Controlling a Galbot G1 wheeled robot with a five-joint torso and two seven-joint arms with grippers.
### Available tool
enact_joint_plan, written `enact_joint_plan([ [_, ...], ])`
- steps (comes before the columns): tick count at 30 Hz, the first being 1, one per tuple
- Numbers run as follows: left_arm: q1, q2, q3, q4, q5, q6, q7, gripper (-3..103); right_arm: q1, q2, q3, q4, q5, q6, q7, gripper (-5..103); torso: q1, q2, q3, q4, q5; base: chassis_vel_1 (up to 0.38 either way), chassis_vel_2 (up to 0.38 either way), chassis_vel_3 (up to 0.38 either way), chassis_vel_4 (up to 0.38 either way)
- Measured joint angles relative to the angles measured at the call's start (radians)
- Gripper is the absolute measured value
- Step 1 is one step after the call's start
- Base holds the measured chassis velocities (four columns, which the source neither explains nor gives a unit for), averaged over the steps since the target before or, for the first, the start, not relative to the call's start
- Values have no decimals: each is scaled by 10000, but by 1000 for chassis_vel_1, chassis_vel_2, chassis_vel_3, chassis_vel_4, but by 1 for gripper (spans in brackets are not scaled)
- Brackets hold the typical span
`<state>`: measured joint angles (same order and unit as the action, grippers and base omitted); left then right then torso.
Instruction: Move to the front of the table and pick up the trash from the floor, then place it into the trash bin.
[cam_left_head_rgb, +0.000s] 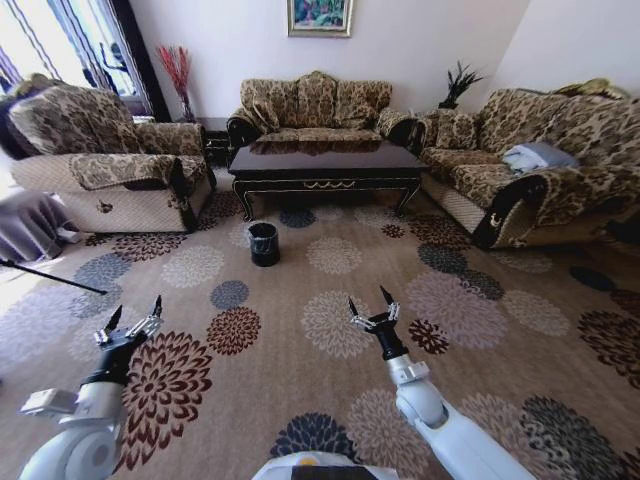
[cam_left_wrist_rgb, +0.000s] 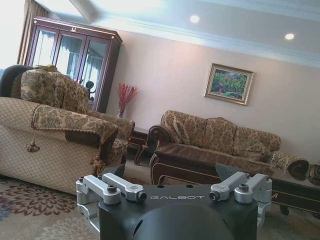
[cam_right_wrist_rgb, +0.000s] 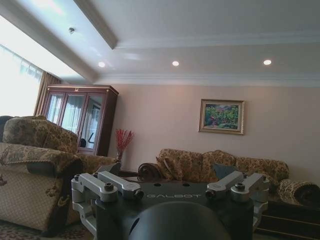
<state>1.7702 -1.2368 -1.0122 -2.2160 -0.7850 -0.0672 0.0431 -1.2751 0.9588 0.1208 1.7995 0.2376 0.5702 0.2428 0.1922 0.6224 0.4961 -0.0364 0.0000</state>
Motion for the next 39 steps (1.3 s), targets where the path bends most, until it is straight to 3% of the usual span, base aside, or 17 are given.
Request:
enact_joint_plan([
  [39,48,7,-89,-59,-126,-45,11,100,8,-15,29,32,8,20,-8,100,652,1560,908,-1,0,0,0,0,0],
])
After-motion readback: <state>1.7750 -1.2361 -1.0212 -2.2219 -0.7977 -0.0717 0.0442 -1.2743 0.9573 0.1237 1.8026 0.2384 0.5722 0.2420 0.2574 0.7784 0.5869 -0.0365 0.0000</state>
